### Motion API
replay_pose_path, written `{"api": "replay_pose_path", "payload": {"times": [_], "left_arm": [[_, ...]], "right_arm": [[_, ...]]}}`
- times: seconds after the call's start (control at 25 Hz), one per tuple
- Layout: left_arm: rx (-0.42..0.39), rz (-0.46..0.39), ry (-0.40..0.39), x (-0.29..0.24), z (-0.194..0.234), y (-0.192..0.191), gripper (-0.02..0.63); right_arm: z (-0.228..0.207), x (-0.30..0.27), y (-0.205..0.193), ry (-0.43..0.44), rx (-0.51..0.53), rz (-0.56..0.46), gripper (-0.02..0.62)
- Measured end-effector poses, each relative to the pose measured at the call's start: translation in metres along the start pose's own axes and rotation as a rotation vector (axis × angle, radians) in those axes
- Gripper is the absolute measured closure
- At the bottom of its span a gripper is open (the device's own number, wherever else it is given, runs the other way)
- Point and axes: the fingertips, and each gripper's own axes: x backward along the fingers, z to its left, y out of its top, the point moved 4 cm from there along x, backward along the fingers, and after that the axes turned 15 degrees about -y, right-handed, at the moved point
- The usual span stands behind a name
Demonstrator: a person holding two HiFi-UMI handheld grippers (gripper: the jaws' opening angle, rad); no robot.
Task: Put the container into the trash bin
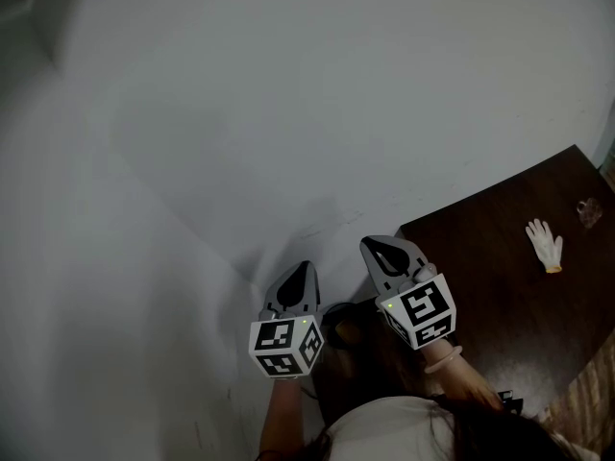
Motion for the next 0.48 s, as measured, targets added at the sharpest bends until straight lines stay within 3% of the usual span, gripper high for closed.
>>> {"api": "replay_pose_path", "payload": {"times": [0.48], "left_arm": [[0.017,0.021,-0.018,-0.0080,0.0068,-0.0009,0.586]], "right_arm": [[-0.0033,-0.0070,-0.0005,-0.009,-0.006,0.018,0.588]]}}
